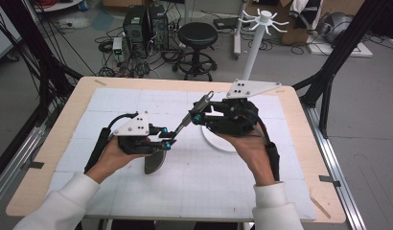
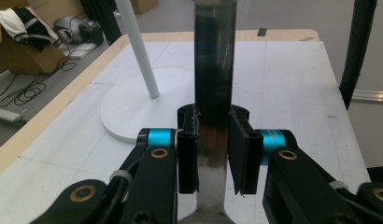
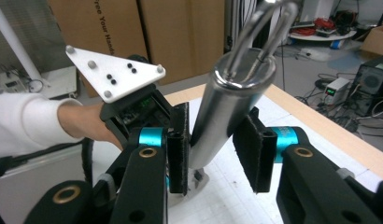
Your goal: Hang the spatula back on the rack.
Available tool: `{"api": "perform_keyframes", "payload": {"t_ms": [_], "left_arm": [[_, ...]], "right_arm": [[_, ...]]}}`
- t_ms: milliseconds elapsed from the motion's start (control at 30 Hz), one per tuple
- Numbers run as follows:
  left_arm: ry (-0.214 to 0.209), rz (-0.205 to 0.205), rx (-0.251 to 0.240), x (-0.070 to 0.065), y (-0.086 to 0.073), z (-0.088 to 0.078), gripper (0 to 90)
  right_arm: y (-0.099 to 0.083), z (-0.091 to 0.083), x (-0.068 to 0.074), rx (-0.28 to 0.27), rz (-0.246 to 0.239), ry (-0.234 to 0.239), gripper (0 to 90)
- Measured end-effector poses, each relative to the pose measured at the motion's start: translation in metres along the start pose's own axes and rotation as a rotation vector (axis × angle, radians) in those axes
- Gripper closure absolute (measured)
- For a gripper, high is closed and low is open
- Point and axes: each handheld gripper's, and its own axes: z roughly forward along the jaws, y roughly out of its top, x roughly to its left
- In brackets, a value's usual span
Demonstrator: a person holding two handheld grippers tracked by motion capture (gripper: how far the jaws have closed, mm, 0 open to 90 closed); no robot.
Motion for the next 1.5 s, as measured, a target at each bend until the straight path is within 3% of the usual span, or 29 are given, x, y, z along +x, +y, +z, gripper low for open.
{"api": "perform_keyframes", "payload": {"t_ms": [200,667,900,1100,1267,1367,1500], "left_arm": [[0.005,-0.001,0.003,0.0,0.001,0.002,74.7],[-0.004,-0.034,-0.02,0.0,0.002,0.007,74.0],[-0.002,-0.026,-0.039,0.0,0.003,0.006,70.7],[0.013,-0.046,-0.05,0.003,0.004,-0.001,66.8],[0.029,-0.075,-0.065,0.005,0.005,-0.009,61.2],[0.042,-0.097,-0.073,0.007,0.004,-0.013,54.3],[0.056,-0.109,-0.077,0.008,0.003,-0.02,38.6]], "right_arm": [[0.003,0.002,0.0,-0.004,0.051,0.016,70.7],[0.016,0.005,0.01,0.039,0.056,-0.045,72.5],[0.017,0.003,0.007,0.035,0.06,-0.039,73.3],[0.017,-0.001,0.005,0.052,0.066,-0.069,76.7],[0.016,-0.007,0.001,0.066,0.076,-0.089,77.1],[0.016,-0.016,-0.001,0.046,0.081,-0.09,77.1],[0.016,-0.024,-0.003,0.023,0.095,-0.083,77.1]]}}
